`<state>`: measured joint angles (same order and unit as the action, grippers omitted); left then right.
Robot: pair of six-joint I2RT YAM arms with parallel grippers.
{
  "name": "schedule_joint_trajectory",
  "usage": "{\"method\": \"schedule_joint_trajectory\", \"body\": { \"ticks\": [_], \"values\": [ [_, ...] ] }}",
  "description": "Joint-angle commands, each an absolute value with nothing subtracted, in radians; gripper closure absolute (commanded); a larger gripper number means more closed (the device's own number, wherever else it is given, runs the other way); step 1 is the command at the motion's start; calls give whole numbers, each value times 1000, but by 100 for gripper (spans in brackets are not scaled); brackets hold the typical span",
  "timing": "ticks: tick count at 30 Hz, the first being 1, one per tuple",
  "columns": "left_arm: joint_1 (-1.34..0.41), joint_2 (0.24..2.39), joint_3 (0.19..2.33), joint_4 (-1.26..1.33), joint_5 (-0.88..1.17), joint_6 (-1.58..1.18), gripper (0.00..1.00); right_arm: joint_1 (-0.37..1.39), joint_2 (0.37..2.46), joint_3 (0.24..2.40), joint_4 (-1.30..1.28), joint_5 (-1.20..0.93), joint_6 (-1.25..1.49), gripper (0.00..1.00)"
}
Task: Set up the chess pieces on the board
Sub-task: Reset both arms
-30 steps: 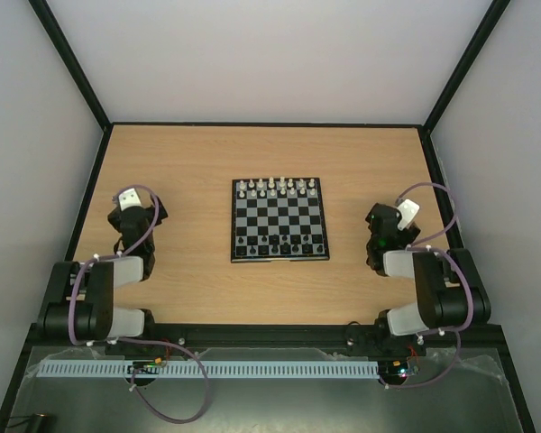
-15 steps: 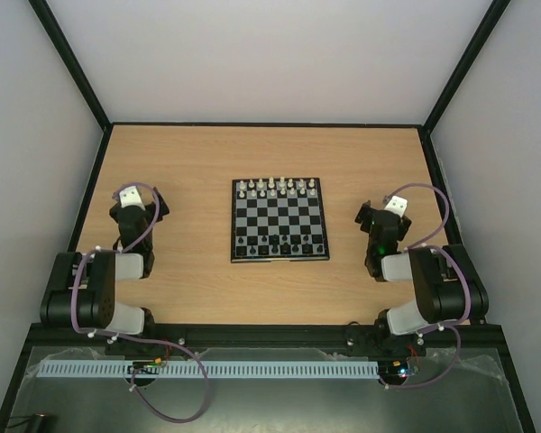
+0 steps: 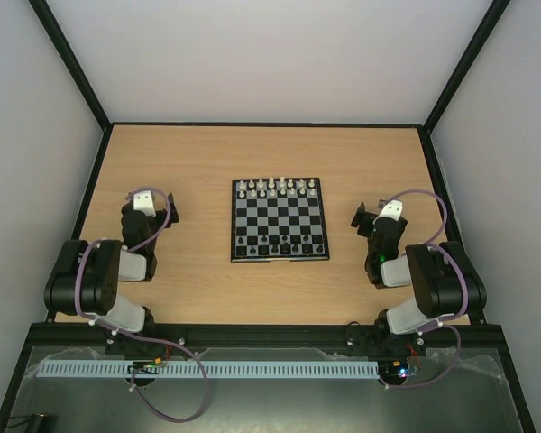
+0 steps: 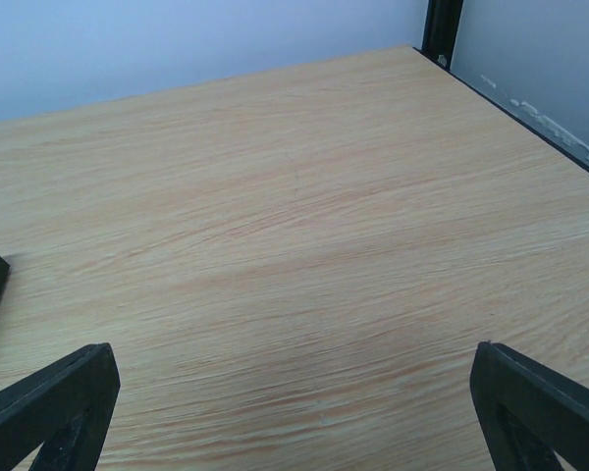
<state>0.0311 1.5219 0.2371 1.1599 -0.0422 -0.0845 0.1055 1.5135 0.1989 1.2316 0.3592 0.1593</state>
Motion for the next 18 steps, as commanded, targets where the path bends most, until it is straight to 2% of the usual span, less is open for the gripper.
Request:
{"method": "schedule_joint_trajectory", "body": {
  "ticks": [1,18],
  "values": [
    [31,1527,265,1207,-15,-67,1,90,1524,218,1270,335,155,1],
    [8,1525,264,1206,-58,-54,0,78,1523,235,1236,305,160,1]
  ]
}}
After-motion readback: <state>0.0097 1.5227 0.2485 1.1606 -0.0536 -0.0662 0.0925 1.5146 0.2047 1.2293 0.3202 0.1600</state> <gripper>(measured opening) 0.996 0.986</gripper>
